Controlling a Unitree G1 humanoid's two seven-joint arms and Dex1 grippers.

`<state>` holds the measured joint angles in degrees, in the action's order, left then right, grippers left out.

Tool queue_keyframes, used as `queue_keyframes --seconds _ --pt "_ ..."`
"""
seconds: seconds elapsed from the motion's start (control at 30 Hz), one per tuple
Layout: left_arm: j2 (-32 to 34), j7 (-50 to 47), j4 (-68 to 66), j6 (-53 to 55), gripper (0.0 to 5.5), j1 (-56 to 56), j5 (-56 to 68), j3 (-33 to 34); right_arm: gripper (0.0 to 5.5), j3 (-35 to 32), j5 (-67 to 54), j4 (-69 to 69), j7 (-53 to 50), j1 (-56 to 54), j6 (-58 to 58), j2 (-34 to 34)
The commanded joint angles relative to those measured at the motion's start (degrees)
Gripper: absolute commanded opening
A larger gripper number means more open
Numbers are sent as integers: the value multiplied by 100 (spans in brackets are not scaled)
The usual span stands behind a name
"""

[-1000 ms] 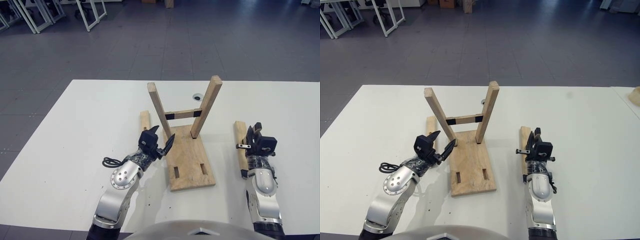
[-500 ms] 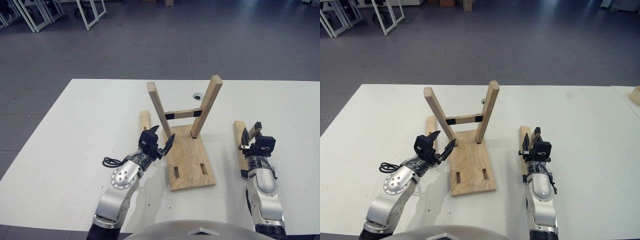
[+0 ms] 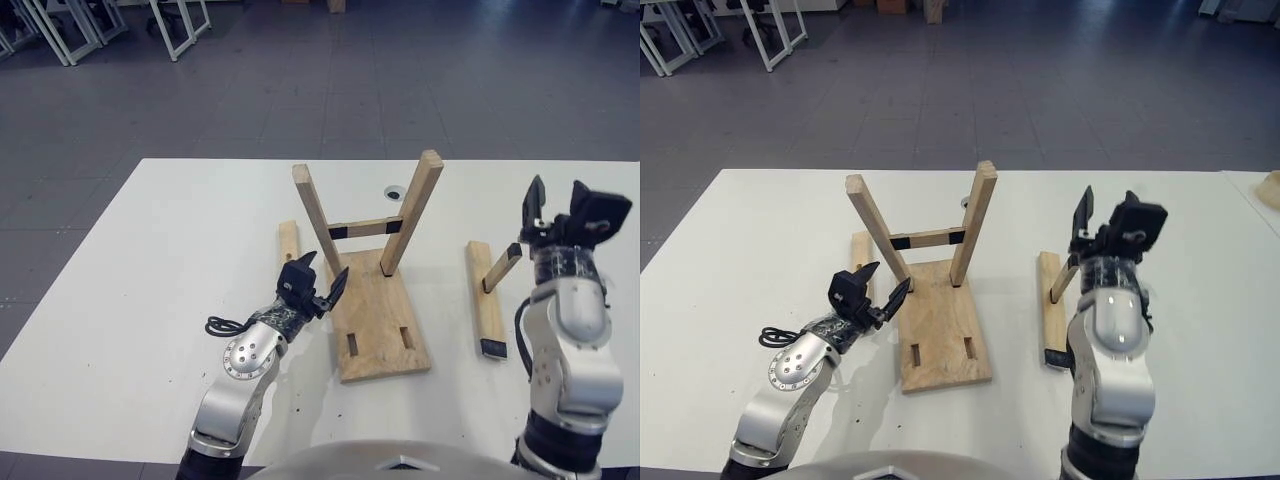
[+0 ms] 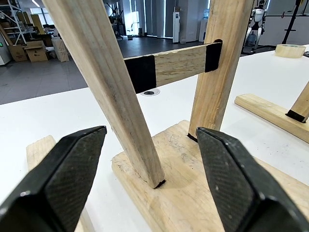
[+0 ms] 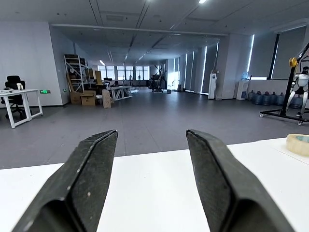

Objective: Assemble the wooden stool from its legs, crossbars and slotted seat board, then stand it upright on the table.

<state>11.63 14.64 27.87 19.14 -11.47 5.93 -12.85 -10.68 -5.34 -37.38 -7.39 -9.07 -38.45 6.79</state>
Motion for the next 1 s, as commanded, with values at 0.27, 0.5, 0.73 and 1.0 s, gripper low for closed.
queue_keyframes --seconds 0.27,0.5,0.73,1.0 --pt "-81 -77 -70 30 344 91 -78 -9 264 -774 -551 351 8 -2636 -1549 351" --pt "-117 -97 -63 52 344 113 -94 -32 264 -270 -152 1563 128 -341 -974 23" --pt "-116 -76 -124 31 344 182 -76 3 264 -296 -376 1513 103 -199 2 -425" --pt "-222 -149 -136 -96 344 7 -142 -105 339 -389 -612 -1261 105 -75 -968 40"
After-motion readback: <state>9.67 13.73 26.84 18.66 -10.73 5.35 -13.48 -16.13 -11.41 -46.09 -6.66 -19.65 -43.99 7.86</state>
